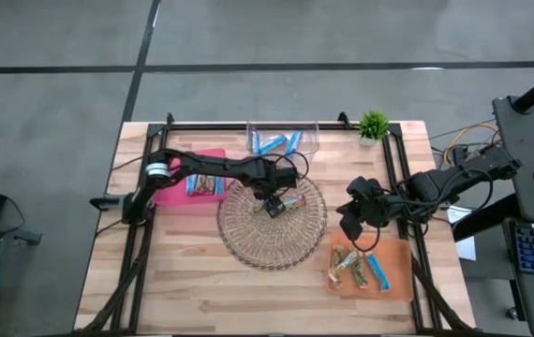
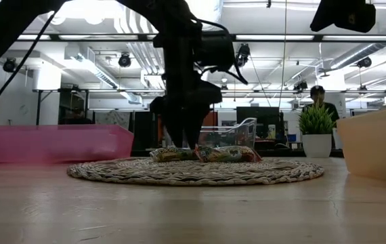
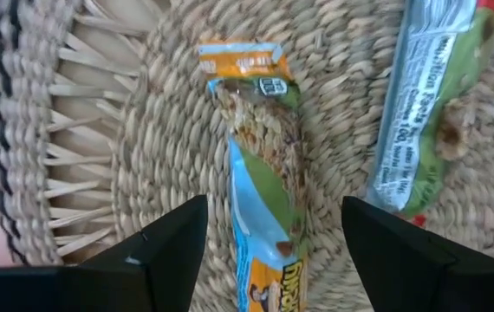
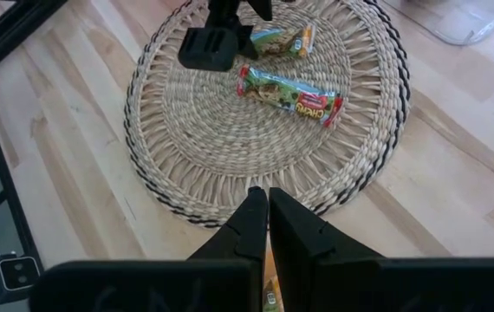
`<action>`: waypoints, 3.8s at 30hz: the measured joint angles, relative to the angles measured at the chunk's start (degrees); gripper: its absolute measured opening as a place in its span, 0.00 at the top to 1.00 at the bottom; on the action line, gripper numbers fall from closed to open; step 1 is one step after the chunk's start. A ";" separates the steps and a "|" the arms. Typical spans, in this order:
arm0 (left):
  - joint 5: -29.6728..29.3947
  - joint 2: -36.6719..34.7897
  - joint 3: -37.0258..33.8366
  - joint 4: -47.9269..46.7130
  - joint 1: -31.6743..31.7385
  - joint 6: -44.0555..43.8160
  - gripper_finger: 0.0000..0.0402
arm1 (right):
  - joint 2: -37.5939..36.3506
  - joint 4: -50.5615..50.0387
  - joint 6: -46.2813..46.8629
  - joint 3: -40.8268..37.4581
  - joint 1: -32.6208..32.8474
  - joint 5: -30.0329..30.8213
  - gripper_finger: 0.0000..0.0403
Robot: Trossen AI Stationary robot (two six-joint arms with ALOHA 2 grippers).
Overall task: Pick and place Granola Bars by type
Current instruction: Put the yellow granola bar into the orange bin
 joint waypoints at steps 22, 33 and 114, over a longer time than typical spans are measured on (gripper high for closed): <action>1.04 2.22 0.00 0.43 0.17 -0.24 0.55 | 0.00 0.02 -0.24 -0.09 0.00 0.11 0.98; 1.57 2.20 0.00 0.43 0.22 -0.30 0.69 | 0.00 0.02 -0.31 -0.09 0.00 0.15 0.98; 19.74 1.87 28.58 -11.01 -2.49 1.04 0.84 | -16.63 -12.31 -4.81 4.43 -2.60 1.69 0.98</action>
